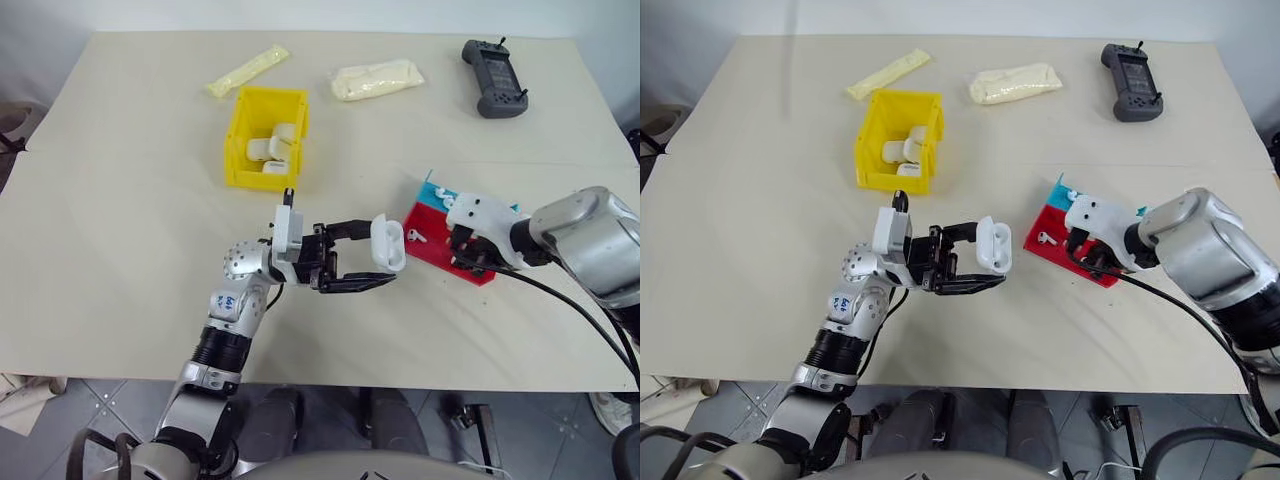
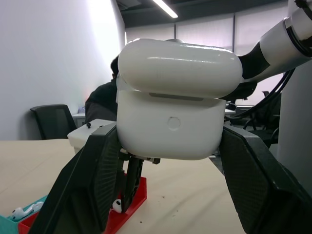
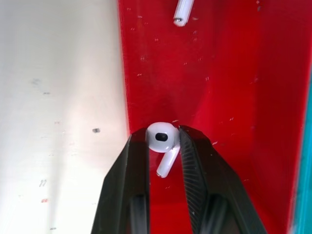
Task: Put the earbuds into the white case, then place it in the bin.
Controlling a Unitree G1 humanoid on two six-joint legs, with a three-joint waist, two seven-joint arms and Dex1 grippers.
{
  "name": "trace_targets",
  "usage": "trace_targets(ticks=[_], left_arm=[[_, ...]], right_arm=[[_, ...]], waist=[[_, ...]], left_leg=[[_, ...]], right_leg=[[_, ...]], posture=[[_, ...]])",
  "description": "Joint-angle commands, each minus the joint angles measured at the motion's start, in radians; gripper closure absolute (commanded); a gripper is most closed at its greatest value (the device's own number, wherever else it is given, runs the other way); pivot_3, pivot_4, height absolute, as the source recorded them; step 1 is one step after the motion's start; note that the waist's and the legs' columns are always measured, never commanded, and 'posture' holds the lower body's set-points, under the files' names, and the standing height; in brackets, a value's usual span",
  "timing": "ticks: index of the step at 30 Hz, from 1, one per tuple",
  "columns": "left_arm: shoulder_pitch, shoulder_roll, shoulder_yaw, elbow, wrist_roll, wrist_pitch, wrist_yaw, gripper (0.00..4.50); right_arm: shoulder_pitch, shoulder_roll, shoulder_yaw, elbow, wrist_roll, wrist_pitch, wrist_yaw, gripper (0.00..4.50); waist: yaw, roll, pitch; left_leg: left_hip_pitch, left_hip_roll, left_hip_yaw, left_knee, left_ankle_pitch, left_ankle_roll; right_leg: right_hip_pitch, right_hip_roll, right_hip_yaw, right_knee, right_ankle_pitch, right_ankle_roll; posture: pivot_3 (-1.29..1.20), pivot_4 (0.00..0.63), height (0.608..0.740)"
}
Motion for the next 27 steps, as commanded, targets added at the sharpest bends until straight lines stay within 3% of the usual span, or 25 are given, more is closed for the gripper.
trace_targets(ticks=[1, 5, 7, 9, 13, 19, 27], left_arm=[[0.007, 0.006, 0.014, -0.039, -0.021, 0.019, 0.017, 1.75], [0.020, 0.035, 0.013, -0.055, -0.015, 0.021, 0.000, 1.75], [0.021, 0.049, 0.007, -0.064, -0.014, 0.040, 0.003, 1.75], [0.025, 0.065, 0.015, -0.073, -0.017, 0.049, 0.009, 1.75], [0.029, 0.090, 0.024, -0.095, -0.031, 0.089, 0.021, 1.75], [0.051, 0.113, 0.029, -0.138, -0.041, 0.136, 0.026, 1.75], [0.054, 0.121, 0.034, -0.162, -0.039, 0.166, 0.041, 1.75]], right_arm=[[0.112, 0.020, -0.298, -0.124, 0.124, -0.028, -0.003, 3.99], [0.322, 0.096, -0.543, -0.218, 0.178, -0.134, -0.051, 3.99], [0.453, 0.198, -0.689, -0.274, 0.249, -0.327, 0.000, 3.99], [0.514, 0.311, -0.769, -0.321, 0.336, -0.394, -0.014, 3.99], [0.576, 0.447, -0.750, -0.355, 0.331, -0.486, -0.135, 3.99], [0.525, 0.650, -0.695, -0.364, 0.487, -0.596, -0.203, 3.99], [0.483, 0.724, -0.603, -0.338, 0.547, -0.669, -0.237, 3.99]], waist=[[0.002, 0.000, 0.000], [0.002, 0.000, 0.000], [0.003, 0.000, 0.000], [0.003, 0.000, 0.000], [-0.002, 0.000, 0.000], [-0.004, 0.000, 0.000], [-0.003, 0.000, 0.000]], left_leg=[[0.000, 0.000, 0.000, 0.000, 0.000, 0.000], [0.000, 0.000, 0.000, 0.000, 0.000, 0.000], [0.001, 0.000, 0.000, 0.000, 0.000, 0.000], [0.002, 0.000, 0.000, -0.001, 0.000, 0.000], [0.004, 0.001, 0.002, 0.000, 0.000, 0.000], [0.005, 0.001, 0.001, -0.001, 0.000, 0.000], [0.005, 0.000, 0.000, -0.001, 0.000, 0.000]], right_leg=[[0.000, 0.000, 0.000, 0.000, 0.000, 0.000], [0.001, 0.000, -0.001, 0.000, 0.000, 0.000], [0.001, 0.000, 0.000, 0.001, 0.000, 0.000], [0.002, 0.001, 0.000, 0.001, 0.000, 0.000], [0.002, 0.001, 0.003, 0.003, 0.000, 0.001], [0.002, 0.002, 0.003, 0.002, 0.000, 0.000], [0.003, 0.001, 0.002, 0.002, 0.000, 0.000]], posture=[[0.00, 0.150, 0.740], [0.00, 0.150, 0.740], [0.00, 0.150, 0.740], [0.00, 0.150, 0.740], [0.00, 0.150, 0.740], [0.00, 0.150, 0.740], [0.00, 0.150, 0.740]])
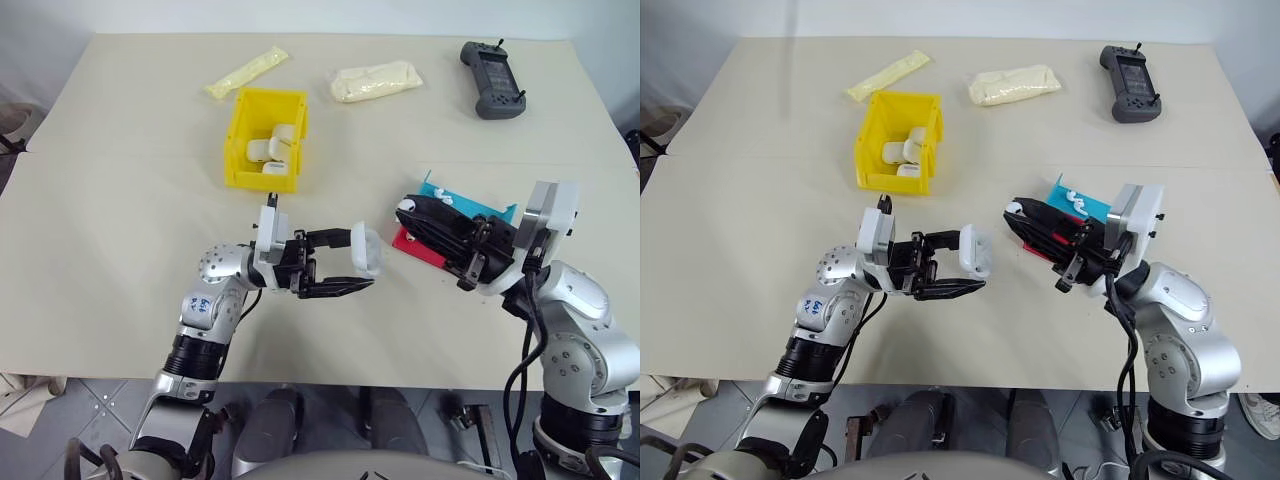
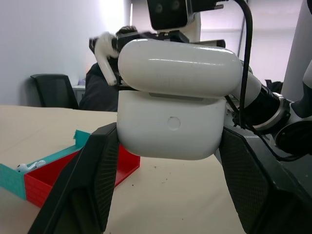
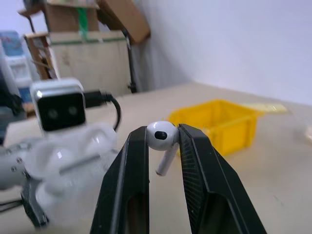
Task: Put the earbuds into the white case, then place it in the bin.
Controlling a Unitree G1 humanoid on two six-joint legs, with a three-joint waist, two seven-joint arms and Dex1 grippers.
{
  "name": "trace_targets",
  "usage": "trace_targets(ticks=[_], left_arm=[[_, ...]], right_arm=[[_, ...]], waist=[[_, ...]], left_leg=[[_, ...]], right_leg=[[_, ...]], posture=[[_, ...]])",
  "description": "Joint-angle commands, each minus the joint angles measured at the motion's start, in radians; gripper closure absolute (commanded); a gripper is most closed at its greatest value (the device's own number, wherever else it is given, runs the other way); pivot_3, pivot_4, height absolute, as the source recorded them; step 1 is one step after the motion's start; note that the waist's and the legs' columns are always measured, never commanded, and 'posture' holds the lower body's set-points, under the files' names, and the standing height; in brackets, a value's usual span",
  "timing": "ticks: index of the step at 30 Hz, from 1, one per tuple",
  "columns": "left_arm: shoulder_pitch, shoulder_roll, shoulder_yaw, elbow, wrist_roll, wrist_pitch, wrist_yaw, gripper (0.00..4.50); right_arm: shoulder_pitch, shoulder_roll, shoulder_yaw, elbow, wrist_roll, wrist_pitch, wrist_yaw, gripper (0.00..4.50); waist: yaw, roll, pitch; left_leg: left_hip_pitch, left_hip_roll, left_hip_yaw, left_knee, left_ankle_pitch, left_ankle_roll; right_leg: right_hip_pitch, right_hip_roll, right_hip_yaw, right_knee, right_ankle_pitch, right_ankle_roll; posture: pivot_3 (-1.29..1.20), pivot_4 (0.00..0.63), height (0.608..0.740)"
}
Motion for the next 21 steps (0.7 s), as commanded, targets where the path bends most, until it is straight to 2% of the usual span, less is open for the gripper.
trace_targets(ticks=[1, 8, 21], left_arm=[[-0.005, -0.001, 0.012, -0.042, -0.028, 0.010, 0.015, 1.75], [-0.004, 0.003, 0.021, -0.058, -0.052, 0.058, 0.024, 1.75], [-0.012, -0.019, 0.019, -0.049, -0.045, 0.038, 0.031, 1.75]], right_arm=[[-0.014, 0.010, 0.026, -0.013, 0.040, -0.044, -0.011, 3.99], [0.014, 0.009, 0.097, -0.052, 0.063, -0.081, -0.019, 3.99], [0.059, -0.014, 0.124, -0.033, 0.067, -0.121, -0.027, 3.99]], waist=[[-0.001, 0.000, 0.000], [-0.002, 0.000, 0.000], [-0.002, 0.000, 0.000]], left_leg=[[0.000, 0.000, 0.000, 0.000, 0.000, 0.000], [0.000, 0.000, 0.000, 0.000, 0.000, 0.000], [0.000, 0.000, 0.000, 0.000, 0.000, 0.000]], right_leg=[[0.000, 0.000, 0.000, 0.000, 0.000, 0.000], [0.000, 0.000, 0.000, 0.000, 0.000, 0.000], [0.000, 0.001, 0.000, 0.000, 0.000, 0.000]], posture=[[0.00, 0.150, 0.740], [0.00, 0.150, 0.740], [0.00, 0.150, 0.740]])
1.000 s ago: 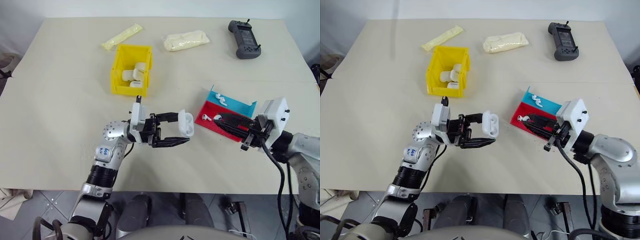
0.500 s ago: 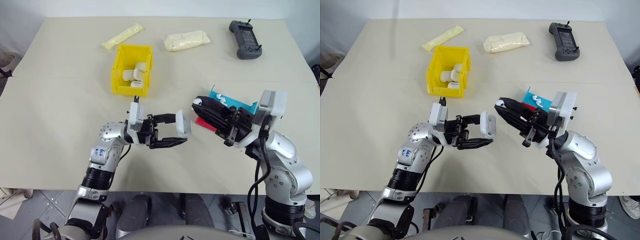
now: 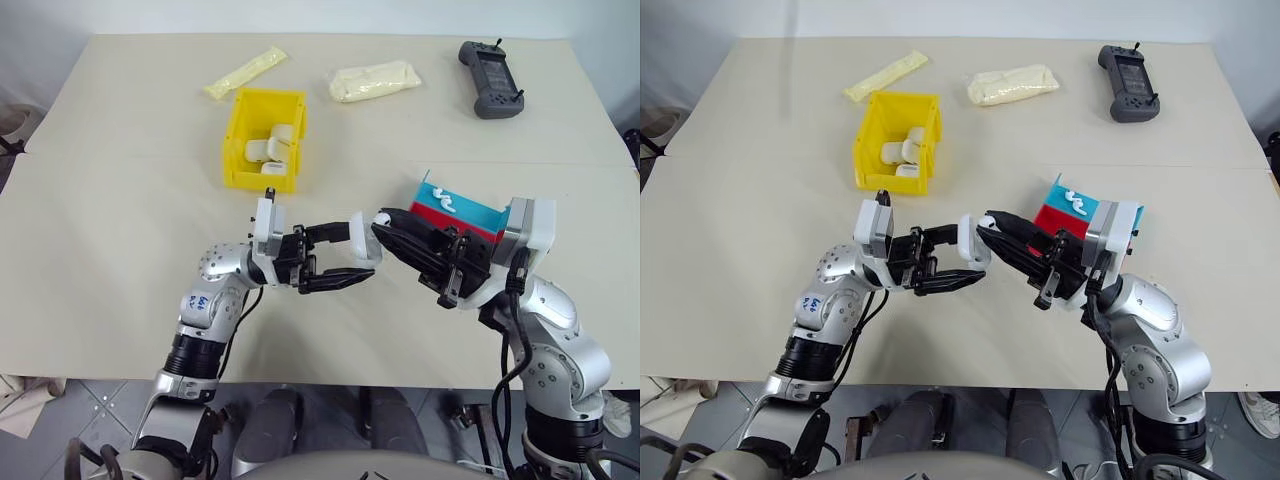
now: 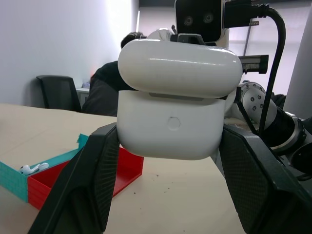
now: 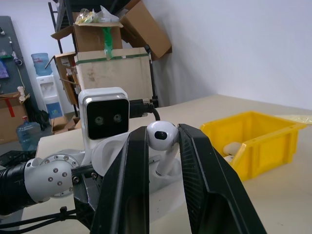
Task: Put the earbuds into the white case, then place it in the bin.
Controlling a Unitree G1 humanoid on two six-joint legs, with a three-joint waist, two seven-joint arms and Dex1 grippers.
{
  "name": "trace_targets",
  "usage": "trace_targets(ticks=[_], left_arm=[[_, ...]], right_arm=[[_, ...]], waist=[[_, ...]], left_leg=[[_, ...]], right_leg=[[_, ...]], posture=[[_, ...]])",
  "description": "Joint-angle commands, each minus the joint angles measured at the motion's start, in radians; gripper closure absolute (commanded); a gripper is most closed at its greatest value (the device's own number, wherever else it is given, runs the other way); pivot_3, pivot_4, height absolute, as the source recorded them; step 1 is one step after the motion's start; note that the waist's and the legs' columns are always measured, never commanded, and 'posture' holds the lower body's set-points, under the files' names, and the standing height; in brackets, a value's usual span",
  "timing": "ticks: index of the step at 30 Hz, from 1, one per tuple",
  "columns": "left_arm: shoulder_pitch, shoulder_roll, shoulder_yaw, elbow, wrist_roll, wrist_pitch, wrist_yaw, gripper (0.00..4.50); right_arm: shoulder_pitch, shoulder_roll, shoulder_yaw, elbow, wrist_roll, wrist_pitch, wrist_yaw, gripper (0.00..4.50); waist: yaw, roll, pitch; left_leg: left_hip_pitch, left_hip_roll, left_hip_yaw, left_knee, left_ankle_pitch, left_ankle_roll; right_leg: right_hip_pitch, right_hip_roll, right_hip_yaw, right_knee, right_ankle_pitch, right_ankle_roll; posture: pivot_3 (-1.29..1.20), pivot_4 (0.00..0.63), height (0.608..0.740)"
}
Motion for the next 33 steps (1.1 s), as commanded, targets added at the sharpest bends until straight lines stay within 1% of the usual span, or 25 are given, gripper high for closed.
trace_targets(ticks=[1, 11, 22, 28, 30, 33], left_arm=[[-0.006, -0.006, 0.000, -0.040, -0.016, -0.015, -0.002, 1.75], [-0.006, -0.013, -0.005, -0.039, -0.015, -0.022, -0.007, 1.75], [-0.011, -0.024, -0.008, -0.036, -0.013, -0.034, -0.002, 1.75], [-0.016, -0.032, 0.001, -0.029, -0.014, -0.041, 0.013, 1.75], [-0.018, -0.035, 0.000, -0.025, -0.012, -0.046, 0.013, 1.75], [-0.021, -0.041, -0.002, -0.017, -0.008, -0.054, 0.012, 1.75]], right_arm=[[0.004, -0.006, 0.010, -0.022, 0.018, -0.029, 0.000, 3.99], [-0.010, -0.010, 0.048, 0.033, -0.013, -0.056, -0.001, 3.99], [-0.022, -0.029, 0.083, 0.109, -0.036, -0.090, 0.031, 3.99], [-0.010, -0.084, 0.098, 0.113, -0.001, -0.036, 0.063, 3.99], [-0.019, -0.097, 0.090, 0.112, 0.026, -0.015, 0.057, 3.25], [-0.040, -0.116, 0.073, 0.107, 0.051, -0.012, 0.065, 2.34]], waist=[[0.000, 0.000, 0.000], [0.000, 0.000, 0.000], [0.000, 0.000, 0.000], [0.001, 0.000, 0.000], [0.001, 0.000, 0.000], [0.001, 0.000, 0.000]], left_leg=[[0.000, 0.000, 0.000, 0.000, 0.000, 0.000], [0.000, 0.000, 0.000, 0.000, 0.000, 0.000], [0.000, 0.000, 0.000, 0.000, 0.000, 0.000], [0.000, 0.000, 0.000, 0.000, 0.000, 0.000], [0.000, 0.000, 0.000, 0.000, 0.000, 0.000], [0.000, 0.000, 0.000, 0.000, 0.000, 0.000]], right_leg=[[0.000, 0.000, 0.000, 0.000, 0.000, 0.000], [0.000, 0.000, 0.000, 0.000, 0.000, 0.000], [0.000, 0.000, 0.000, 0.000, 0.000, 0.000], [0.000, 0.000, 0.000, 0.000, 0.000, 0.000], [0.000, 0.000, 0.000, 0.000, 0.000, 0.000], [0.000, 0.000, 0.000, -0.001, 0.000, 0.000]], posture=[[0.00, 0.150, 0.740], [0.00, 0.150, 0.740], [0.00, 0.150, 0.740], [0.00, 0.150, 0.740], [0.00, 0.150, 0.740], [0.00, 0.150, 0.740]])
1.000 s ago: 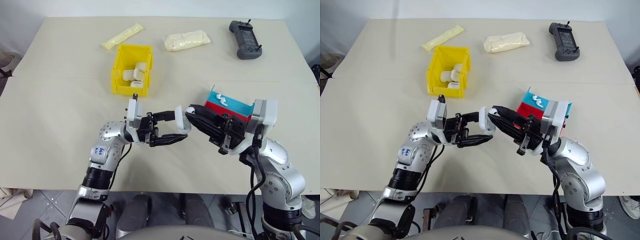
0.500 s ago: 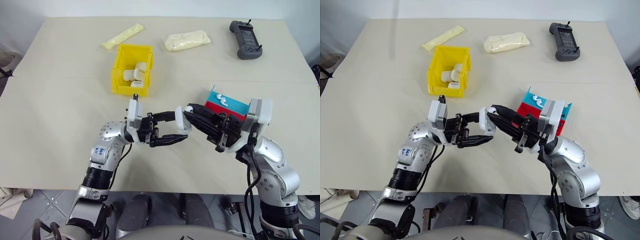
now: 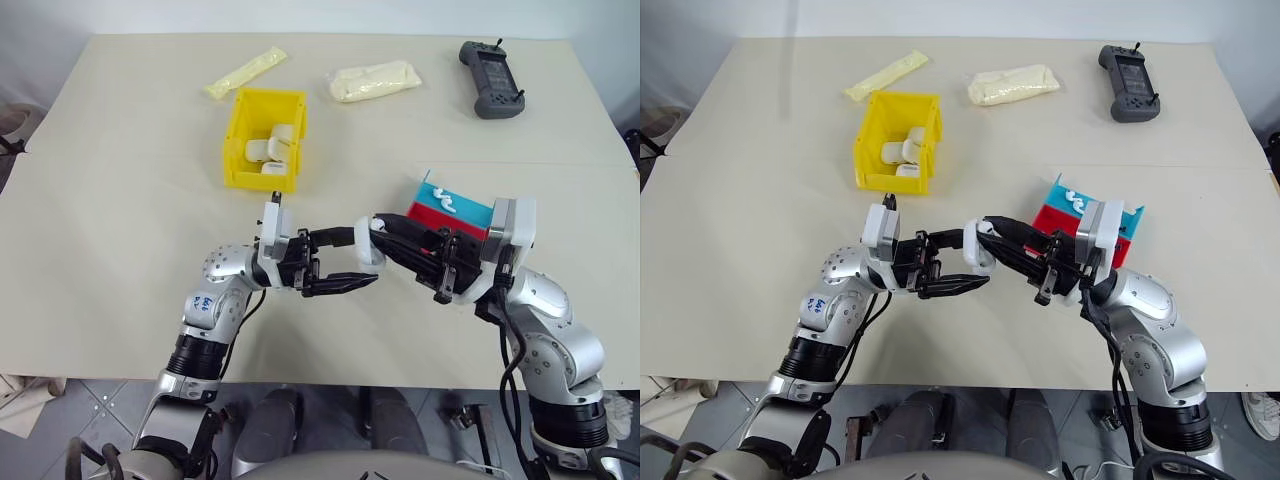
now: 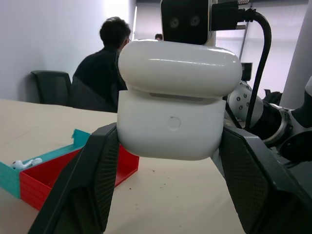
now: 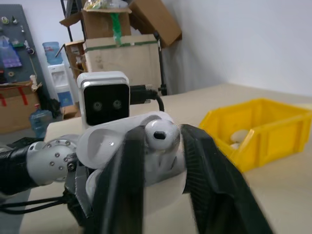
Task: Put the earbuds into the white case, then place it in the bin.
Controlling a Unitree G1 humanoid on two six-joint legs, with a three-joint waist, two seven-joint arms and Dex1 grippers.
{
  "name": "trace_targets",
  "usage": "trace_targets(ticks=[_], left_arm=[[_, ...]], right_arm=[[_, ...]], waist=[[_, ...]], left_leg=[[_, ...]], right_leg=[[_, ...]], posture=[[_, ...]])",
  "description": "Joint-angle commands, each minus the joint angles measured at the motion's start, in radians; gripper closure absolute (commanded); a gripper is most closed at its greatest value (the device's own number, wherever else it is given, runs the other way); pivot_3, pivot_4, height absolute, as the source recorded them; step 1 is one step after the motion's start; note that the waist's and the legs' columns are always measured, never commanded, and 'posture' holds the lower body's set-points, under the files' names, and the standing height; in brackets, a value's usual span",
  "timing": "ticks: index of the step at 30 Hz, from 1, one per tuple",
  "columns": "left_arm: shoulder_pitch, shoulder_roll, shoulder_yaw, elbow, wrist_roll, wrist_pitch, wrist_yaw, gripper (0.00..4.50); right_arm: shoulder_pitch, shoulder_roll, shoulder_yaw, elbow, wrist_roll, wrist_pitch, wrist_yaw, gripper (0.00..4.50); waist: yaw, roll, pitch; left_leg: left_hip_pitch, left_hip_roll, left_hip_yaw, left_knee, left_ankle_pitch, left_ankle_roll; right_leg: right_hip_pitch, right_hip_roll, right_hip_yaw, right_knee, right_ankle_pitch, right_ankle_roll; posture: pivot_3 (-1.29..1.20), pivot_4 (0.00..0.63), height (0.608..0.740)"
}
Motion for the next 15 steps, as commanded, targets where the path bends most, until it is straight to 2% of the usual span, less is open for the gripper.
trace_targets(ticks=[1, 7, 11, 15], left_arm=[[-0.024, -0.032, 0.017, -0.027, -0.027, -0.038, 0.010, 1.75], [-0.037, -0.050, 0.019, 0.005, -0.016, -0.058, -0.002, 1.75], [-0.039, -0.056, 0.017, 0.028, -0.010, -0.074, -0.015, 1.75], [-0.037, -0.052, 0.014, 0.047, -0.005, -0.080, -0.034, 1.75]], right_arm=[[-0.008, -0.034, 0.005, -0.011, 0.019, 0.027, 0.031, 2.00], [0.000, -0.128, -0.101, -0.026, 0.065, 0.033, 0.061, 0.10], [0.081, -0.204, -0.238, -0.018, 0.061, 0.010, 0.082, 0.04], [0.243, -0.248, -0.411, 0.050, -0.036, -0.118, 0.144, 0.04]], waist=[[0.000, 0.000, 0.000], [0.004, 0.000, 0.000], [0.005, 0.000, 0.000], [0.008, -0.001, 0.000]], left_leg=[[0.000, 0.000, 0.000, 0.000, 0.000, 0.000], [0.000, -0.001, 0.000, 0.000, 0.000, 0.000], [-0.001, -0.001, 0.000, 0.000, 0.000, 0.000], [-0.001, -0.001, 0.000, 0.000, 0.000, 0.000]], right_leg=[[0.000, 0.000, 0.000, 0.000, 0.000, 0.000], [0.001, -0.001, 0.000, -0.001, 0.000, 0.000], [0.001, -0.001, 0.000, -0.001, 0.000, 0.000], [0.001, -0.001, -0.001, -0.001, 0.000, 0.000]], posture=[[0.00, 0.150, 0.740], [0.00, 0.150, 0.740], [0.00, 0.150, 0.740], [0.00, 0.150, 0.740]])
